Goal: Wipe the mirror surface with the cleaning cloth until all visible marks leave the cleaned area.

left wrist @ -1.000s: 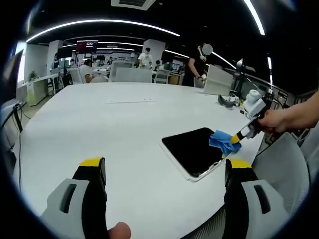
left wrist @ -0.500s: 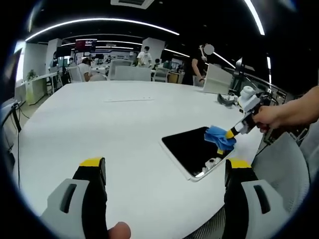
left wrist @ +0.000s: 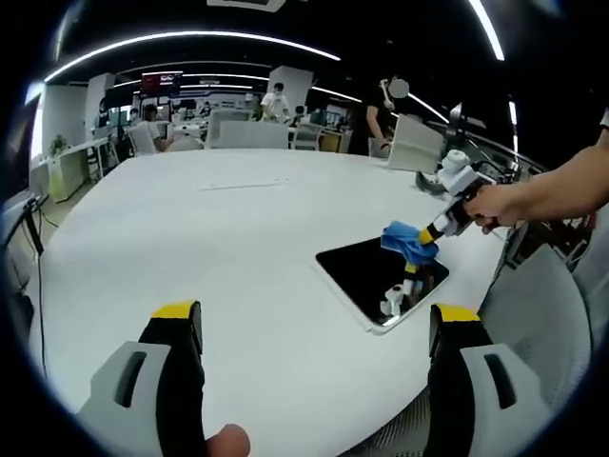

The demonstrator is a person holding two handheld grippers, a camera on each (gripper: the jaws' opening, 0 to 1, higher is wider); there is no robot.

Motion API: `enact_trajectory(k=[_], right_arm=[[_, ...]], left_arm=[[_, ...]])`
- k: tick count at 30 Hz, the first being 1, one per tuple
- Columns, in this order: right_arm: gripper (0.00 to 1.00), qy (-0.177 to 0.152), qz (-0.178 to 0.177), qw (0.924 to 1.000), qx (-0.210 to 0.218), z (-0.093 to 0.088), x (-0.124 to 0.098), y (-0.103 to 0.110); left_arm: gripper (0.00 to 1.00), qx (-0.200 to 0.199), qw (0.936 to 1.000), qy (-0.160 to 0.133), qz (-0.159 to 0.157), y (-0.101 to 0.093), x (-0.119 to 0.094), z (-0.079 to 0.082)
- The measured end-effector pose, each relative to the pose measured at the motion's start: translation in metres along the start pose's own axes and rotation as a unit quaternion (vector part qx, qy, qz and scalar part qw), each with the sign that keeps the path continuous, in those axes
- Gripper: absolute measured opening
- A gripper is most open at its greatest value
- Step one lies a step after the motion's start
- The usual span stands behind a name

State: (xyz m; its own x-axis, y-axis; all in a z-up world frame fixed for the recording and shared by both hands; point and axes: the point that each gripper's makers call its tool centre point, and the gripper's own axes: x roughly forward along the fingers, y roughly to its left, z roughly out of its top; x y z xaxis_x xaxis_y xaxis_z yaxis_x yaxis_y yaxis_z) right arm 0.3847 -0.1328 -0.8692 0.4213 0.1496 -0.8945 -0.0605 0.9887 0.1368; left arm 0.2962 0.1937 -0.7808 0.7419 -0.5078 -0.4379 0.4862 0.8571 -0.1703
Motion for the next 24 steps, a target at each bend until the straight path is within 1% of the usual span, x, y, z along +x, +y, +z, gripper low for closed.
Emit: enact_trajectory(k=[2,4,10,13,16,18,20,22,24], right_arm=[[0.00,0.001,-0.002,1.0000,-0.001,0.004,0.002,0.000],[0.00,0.003,-0.004,1.0000,-0.005,0.008,0.004,0.000],[0.00,0.006,-0.018,0.9997,-0.014,0.020,0.012,0.000],[0.00,0.008,-0.019,0.9998,-0.004,0.025,0.016,-0.002],[0.00,0.009,-0.018,0.9998,-0.002,0.024,0.016,-0.002],[0.00,-0.004,-0.020,0.9997,-0.016,0.022,0.015,-0.001],[0.00,-0.010,-0.020,0.9996,-0.019,0.021,0.014,-0.002],[0.00,-0.007,-0.015,0.9999,-0.005,0.022,0.014,-0.003],[0.00,-0.003,-0.013,0.9999,-0.006,0.023,0.017,-0.003]], left_arm=[[0.98,0.000,1.0000,0.001,0.000,0.000,0.000,-0.001],[0.98,-0.005,1.0000,-0.003,-0.001,0.000,0.001,0.002],[0.98,-0.001,1.0000,-0.006,0.003,0.006,0.002,0.004],[0.98,-0.008,0.9999,-0.009,0.009,0.009,0.002,0.006],[0.98,-0.009,0.9998,-0.012,0.010,0.009,0.002,0.008],[0.98,-0.004,0.9999,-0.013,0.010,0.009,0.002,0.010],[0.98,-0.006,0.9998,-0.016,0.012,0.009,0.003,0.012],[0.98,-0.007,0.9997,-0.017,0.013,0.010,0.005,0.013],[0.98,-0.008,0.9997,-0.018,0.013,0.009,0.006,0.013]])
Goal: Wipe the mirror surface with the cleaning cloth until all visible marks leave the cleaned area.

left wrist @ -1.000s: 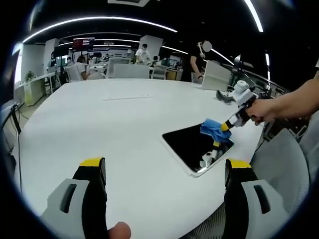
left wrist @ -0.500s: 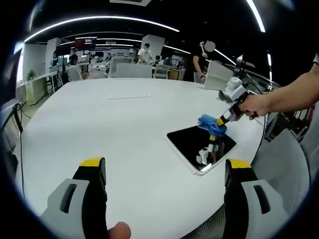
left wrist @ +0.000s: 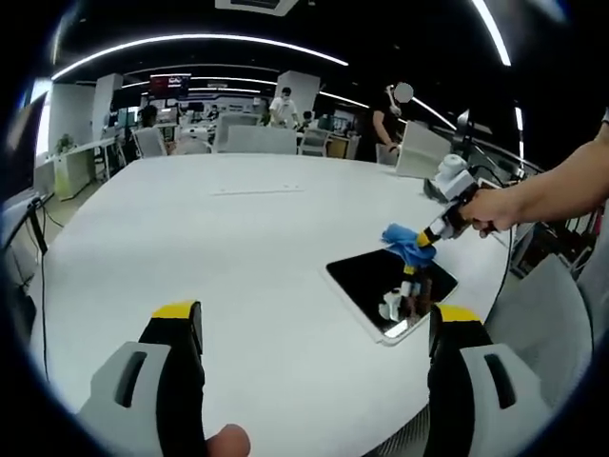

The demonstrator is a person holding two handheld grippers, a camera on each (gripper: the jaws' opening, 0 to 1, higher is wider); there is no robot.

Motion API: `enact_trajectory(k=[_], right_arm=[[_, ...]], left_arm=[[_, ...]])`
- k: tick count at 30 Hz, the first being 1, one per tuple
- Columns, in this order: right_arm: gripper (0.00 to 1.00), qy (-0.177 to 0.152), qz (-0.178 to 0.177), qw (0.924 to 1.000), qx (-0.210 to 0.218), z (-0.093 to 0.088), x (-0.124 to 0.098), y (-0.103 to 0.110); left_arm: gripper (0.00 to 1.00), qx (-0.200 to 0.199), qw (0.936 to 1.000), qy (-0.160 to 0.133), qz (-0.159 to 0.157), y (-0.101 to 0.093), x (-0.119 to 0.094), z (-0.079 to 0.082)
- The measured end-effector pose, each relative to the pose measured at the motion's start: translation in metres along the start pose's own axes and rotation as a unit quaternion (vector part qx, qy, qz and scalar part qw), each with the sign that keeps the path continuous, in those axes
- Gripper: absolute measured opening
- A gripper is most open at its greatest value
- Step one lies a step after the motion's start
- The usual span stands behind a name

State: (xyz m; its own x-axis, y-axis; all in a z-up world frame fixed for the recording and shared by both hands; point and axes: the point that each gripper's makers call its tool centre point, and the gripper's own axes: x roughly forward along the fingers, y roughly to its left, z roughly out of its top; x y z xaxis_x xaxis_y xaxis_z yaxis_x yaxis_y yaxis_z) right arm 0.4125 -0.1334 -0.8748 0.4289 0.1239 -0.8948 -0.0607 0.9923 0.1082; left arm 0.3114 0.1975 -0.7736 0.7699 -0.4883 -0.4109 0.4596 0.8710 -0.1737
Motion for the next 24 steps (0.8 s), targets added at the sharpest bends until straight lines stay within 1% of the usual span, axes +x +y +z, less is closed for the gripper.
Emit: enact_trajectory(k=[5,7,8,10,14,16,18,20,24], right_arm=[[0.00,0.006,0.000,1.0000,-0.005,0.000,0.000,0.000],[0.00,0.008,0.003,1.0000,-0.002,0.000,0.000,0.000],[0.00,0.010,0.006,0.9999,0.008,-0.001,-0.002,0.000],[0.00,-0.004,0.018,0.9997,0.018,0.004,-0.009,0.005],[0.00,-0.026,0.030,0.9989,0.025,0.015,-0.033,0.003],[0.00,-0.045,0.033,0.9980,0.031,0.023,-0.047,-0.003],[0.00,-0.048,0.043,0.9969,0.045,0.024,-0.058,-0.008],[0.00,-0.054,0.039,0.9969,0.041,0.024,-0.067,-0.016],[0.00,-0.053,0.028,0.9975,0.038,0.014,-0.076,-0.035]], left_arm=[[0.98,0.002,1.0000,-0.001,-0.002,-0.002,-0.001,0.001],[0.98,0.002,1.0000,0.000,0.000,0.000,-0.001,0.000],[0.98,0.000,1.0000,0.000,0.001,0.001,-0.002,0.000],[0.98,-0.001,1.0000,0.000,0.002,0.003,-0.001,0.000],[0.98,0.004,1.0000,0.002,0.000,0.001,-0.001,0.000],[0.98,0.007,1.0000,0.002,-0.002,0.001,0.000,0.001],[0.98,0.007,1.0000,-0.002,-0.001,0.002,0.001,0.003],[0.98,0.005,1.0000,-0.007,0.000,0.002,0.002,0.007],[0.98,0.002,0.9999,-0.013,0.001,0.002,0.003,0.009]])
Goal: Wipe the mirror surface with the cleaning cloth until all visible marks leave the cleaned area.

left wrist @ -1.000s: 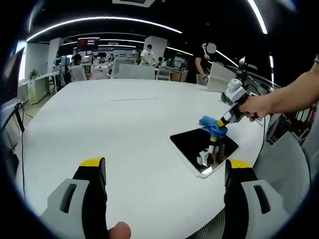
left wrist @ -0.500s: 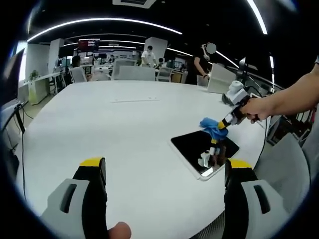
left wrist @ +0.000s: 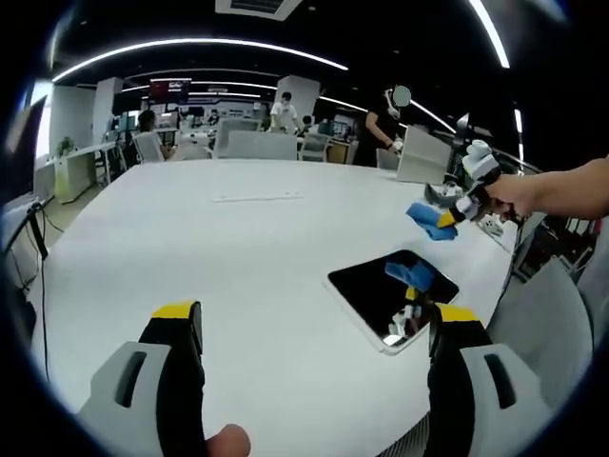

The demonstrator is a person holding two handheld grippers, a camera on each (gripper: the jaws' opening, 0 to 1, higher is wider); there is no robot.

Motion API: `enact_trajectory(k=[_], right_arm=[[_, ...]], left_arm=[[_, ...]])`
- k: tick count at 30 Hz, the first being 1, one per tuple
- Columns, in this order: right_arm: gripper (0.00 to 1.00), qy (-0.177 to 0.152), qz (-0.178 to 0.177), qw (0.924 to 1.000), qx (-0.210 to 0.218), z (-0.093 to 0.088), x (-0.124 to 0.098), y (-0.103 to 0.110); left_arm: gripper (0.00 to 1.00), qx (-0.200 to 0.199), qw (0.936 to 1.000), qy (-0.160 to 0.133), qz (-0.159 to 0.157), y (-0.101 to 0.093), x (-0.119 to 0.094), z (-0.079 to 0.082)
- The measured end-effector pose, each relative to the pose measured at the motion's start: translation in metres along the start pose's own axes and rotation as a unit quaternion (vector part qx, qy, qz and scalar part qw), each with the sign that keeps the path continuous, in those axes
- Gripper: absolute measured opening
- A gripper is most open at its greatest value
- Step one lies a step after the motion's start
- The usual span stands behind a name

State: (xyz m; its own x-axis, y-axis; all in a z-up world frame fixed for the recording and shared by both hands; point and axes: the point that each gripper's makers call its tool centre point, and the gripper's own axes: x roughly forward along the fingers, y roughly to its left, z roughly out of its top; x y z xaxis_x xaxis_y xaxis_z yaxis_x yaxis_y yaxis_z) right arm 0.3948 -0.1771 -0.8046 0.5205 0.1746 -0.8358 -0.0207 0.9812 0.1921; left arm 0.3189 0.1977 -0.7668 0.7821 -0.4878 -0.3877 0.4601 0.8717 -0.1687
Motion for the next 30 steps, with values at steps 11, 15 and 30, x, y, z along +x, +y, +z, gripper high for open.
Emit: enact_trajectory(k=[11,15,30], right_arm=[[0.00,0.049,-0.014,0.9987,0.010,-0.056,0.019,-0.023],[0.00,0.058,-0.013,0.9982,0.011,-0.067,0.028,-0.027],[0.04,0.065,-0.036,0.9940,-0.080,-0.079,0.032,-0.032]], left_arm=[[0.98,0.001,1.0000,0.002,0.000,0.000,-0.006,-0.003],[0.98,0.002,1.0000,0.002,0.003,0.003,-0.009,-0.004],[0.98,0.010,0.9999,0.000,0.008,-0.002,-0.013,0.005]])
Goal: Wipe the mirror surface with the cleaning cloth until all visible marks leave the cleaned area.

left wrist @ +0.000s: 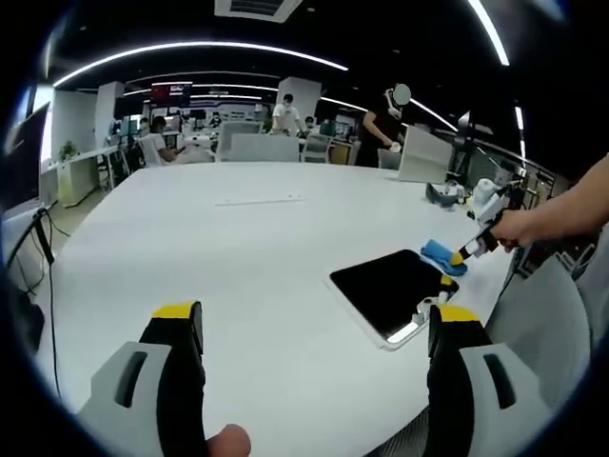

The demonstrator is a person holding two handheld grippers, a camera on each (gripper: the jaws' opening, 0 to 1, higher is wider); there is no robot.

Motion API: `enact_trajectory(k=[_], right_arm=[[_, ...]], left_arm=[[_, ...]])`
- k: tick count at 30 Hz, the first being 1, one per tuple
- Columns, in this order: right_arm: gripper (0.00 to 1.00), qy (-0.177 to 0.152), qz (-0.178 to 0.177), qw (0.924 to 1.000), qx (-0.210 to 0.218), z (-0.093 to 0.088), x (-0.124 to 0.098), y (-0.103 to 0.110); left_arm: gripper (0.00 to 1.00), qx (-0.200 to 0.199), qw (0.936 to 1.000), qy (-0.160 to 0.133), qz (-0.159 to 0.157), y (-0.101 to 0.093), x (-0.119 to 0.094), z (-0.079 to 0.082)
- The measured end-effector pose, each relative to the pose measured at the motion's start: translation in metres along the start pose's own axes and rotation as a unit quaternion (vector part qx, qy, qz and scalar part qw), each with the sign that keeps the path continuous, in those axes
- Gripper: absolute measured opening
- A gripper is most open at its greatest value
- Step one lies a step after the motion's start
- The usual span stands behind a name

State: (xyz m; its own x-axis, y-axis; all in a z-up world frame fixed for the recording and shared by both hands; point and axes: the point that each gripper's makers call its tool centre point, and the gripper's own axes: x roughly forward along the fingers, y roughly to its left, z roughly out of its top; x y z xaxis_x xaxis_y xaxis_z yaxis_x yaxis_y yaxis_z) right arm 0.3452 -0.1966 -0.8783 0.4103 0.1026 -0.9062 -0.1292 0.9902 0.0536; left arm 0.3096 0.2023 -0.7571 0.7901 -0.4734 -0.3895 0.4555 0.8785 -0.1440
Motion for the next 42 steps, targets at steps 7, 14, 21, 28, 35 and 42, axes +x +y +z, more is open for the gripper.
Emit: enact_trajectory(k=[7,14,21,28,35,42], right_arm=[[0.04,0.003,0.009,0.9997,-0.021,0.000,-0.001,0.001],[0.13,-0.007,0.067,0.9977,0.001,0.000,-0.006,0.008],[0.47,-0.121,0.115,0.9847,-0.052,0.041,-0.049,-0.004],[0.97,-0.207,0.144,0.9530,-0.168,0.032,-0.078,-0.012],[0.98,-0.196,0.150,0.9621,-0.116,0.002,-0.092,-0.032],[0.98,-0.231,0.128,0.9580,-0.111,-0.016,-0.102,-0.052]], left_arm=[[0.99,0.000,0.9999,0.001,0.010,0.004,-0.009,-0.001],[0.99,-0.017,0.9996,-0.009,0.021,0.015,-0.012,0.002],[0.99,0.006,0.9999,-0.012,-0.010,0.002,-0.009,0.012],[0.99,0.002,0.9996,-0.012,-0.026,0.001,-0.001,0.017],[0.99,-0.004,0.9997,-0.019,-0.017,0.011,-0.010,0.029],[0.99,-0.007,0.9998,-0.017,-0.004,0.020,-0.016,0.021]])
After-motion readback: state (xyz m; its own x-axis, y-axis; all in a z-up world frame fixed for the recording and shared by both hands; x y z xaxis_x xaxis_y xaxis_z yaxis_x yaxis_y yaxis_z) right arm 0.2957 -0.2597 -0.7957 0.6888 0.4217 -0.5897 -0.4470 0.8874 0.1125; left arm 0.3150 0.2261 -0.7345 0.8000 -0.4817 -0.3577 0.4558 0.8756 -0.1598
